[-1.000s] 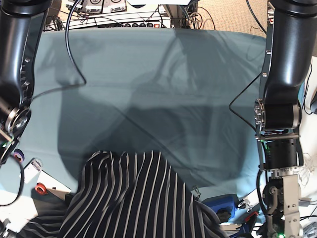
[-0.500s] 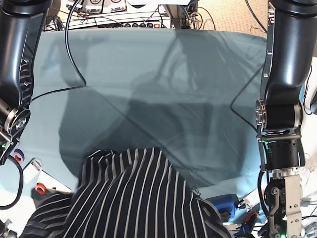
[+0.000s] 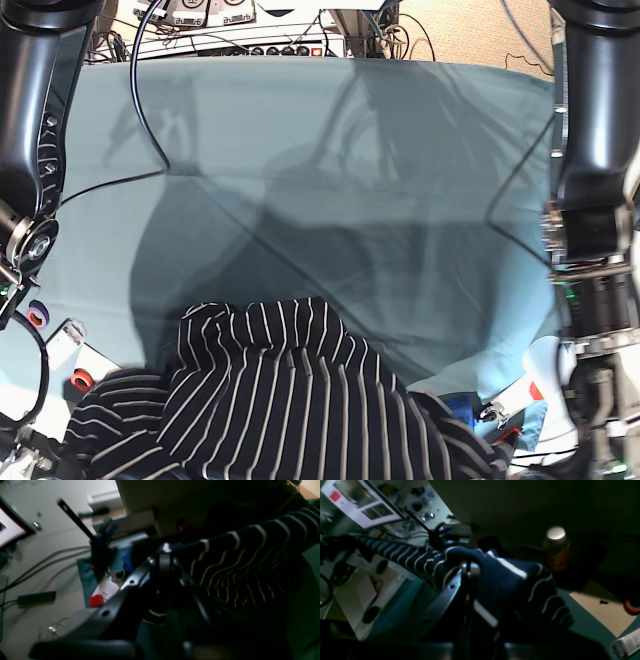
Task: Layout the t-shirt on the table in an organized manner, then fold the t-shirt properly
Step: 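Drag the held shirt with both grippers back across the table, laying it flat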
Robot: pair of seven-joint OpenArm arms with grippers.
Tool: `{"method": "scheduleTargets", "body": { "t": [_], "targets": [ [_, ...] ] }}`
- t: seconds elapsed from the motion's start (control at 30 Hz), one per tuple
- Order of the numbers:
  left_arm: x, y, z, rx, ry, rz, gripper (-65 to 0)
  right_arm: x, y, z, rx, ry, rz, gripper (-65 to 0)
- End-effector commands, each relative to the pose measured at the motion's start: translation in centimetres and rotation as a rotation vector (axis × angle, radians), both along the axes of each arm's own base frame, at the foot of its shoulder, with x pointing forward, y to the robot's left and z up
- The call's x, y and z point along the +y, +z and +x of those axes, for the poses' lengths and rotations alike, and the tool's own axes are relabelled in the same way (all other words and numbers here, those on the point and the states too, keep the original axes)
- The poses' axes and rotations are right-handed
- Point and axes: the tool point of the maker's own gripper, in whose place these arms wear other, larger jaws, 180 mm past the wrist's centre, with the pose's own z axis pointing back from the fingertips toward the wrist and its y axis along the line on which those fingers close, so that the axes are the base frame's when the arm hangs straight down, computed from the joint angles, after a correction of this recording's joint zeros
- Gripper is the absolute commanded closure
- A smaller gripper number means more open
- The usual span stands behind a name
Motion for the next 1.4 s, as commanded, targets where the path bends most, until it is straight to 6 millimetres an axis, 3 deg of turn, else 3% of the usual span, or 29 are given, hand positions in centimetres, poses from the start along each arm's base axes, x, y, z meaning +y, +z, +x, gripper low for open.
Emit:
{"method": "scheduleTargets", "body": {
  "t": [0.0, 0.3, 0.33, 0.57, 0.83, 1.1, 1.37],
  "targets": [
    [-0.2, 2.9, 0.1, -0.077, -0.020, -0.015, 0.0, -0.6, 4.5, -0.4, -0.128, -0.008, 0.029, 0.0],
    [-1.0, -6.6, -2.4, 0.107, -0.068, -0.009, 0.0, -4.0, 9.2, -3.4, -0.272, -0.093, -0.104, 0.0],
    [-1.0, -7.6, -2.9, 0.120, -0.070, -0.004, 0.0, -4.2, 9.0, -3.7, -0.274, -0.099, -0.121, 0.0],
    [-0.5, -12.3, -6.7, 0.136, -0.069, 0.084, 0.0, -4.5, 0.4, -5.9, -0.168, -0.110, -0.237, 0.0],
    [-0.9, -17.9, -11.2, 0.203, -0.086, 0.131, 0.0, -5.7, -6.9, -10.2, -0.131, -0.150, -0.099, 0.0],
    [-0.8, -22.3, -16.0, 0.274, -0.075, 0.192, 0.0, -6.8, -13.3, -16.0, -0.050, -0.165, -0.063, 0.0],
    [0.0, -26.7, -24.4, 0.378, -0.095, 0.256, 0.0, -6.6, -18.6, -23.6, 0.105, -0.155, -0.157, 0.0]
  ]
}}
